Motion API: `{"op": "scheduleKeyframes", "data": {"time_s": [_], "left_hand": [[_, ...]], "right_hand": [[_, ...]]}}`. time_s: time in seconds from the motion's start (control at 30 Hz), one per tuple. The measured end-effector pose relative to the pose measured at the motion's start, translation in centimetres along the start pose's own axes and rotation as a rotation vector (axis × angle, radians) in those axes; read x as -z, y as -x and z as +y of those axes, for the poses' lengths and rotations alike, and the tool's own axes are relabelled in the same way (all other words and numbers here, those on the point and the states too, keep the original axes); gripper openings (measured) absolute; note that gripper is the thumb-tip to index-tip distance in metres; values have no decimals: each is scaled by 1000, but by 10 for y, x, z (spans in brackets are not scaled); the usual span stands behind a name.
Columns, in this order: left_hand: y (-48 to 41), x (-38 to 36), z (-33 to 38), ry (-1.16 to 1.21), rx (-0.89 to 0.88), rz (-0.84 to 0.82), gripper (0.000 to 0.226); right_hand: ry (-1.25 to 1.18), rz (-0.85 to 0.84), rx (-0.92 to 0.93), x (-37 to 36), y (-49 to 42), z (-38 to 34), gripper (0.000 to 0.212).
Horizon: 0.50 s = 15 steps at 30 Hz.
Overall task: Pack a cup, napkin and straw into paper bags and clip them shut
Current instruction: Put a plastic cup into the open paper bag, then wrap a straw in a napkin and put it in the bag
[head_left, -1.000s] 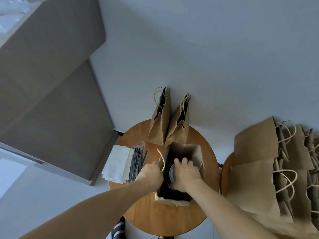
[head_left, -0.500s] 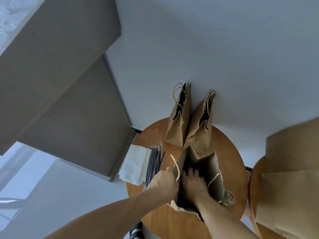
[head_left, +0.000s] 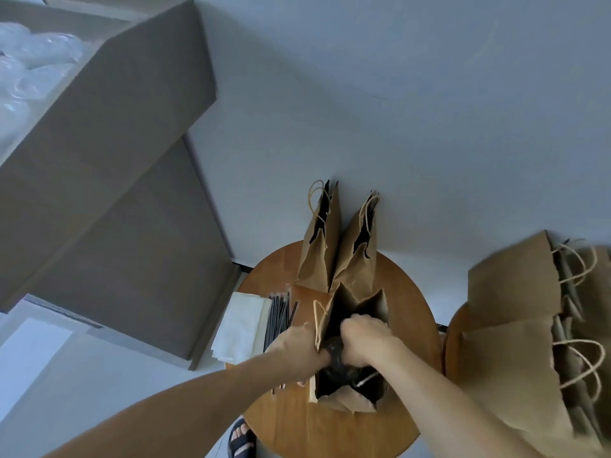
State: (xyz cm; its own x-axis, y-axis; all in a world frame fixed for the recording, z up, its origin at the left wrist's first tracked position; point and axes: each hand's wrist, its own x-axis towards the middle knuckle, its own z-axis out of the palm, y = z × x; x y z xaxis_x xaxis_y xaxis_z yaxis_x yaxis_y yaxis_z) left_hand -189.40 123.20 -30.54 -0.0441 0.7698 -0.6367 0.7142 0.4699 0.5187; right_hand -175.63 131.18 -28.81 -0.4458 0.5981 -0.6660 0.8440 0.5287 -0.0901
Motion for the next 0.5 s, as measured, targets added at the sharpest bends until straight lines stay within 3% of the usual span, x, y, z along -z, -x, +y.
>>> {"op": "scheduleKeyframes", "data": {"time_s": [0.1, 0.2, 0.23, 0.33, 0.43, 0.5], "left_hand": [[4, 20, 5, -56, -95, -148, 44], [7, 55, 2, -198, -182, -294, 63], [7, 67, -1, -263, -201, -282, 56], [0, 99, -22, -309, -174, -128, 25], [-13, 120, -57, -237, -66, 32, 35], [-20, 125, -84, -181, 5, 93, 39]], "right_hand": [[6, 137, 5, 48, 33, 12, 23], [-55, 285, 5, 84, 52, 20, 7], [-101, 298, 20, 93, 53, 20, 5], [-222, 330, 64, 108, 42, 5, 29], [-353, 400, 102, 103, 8, -36, 28], [-421, 299, 111, 87, -24, -71, 25]]}}
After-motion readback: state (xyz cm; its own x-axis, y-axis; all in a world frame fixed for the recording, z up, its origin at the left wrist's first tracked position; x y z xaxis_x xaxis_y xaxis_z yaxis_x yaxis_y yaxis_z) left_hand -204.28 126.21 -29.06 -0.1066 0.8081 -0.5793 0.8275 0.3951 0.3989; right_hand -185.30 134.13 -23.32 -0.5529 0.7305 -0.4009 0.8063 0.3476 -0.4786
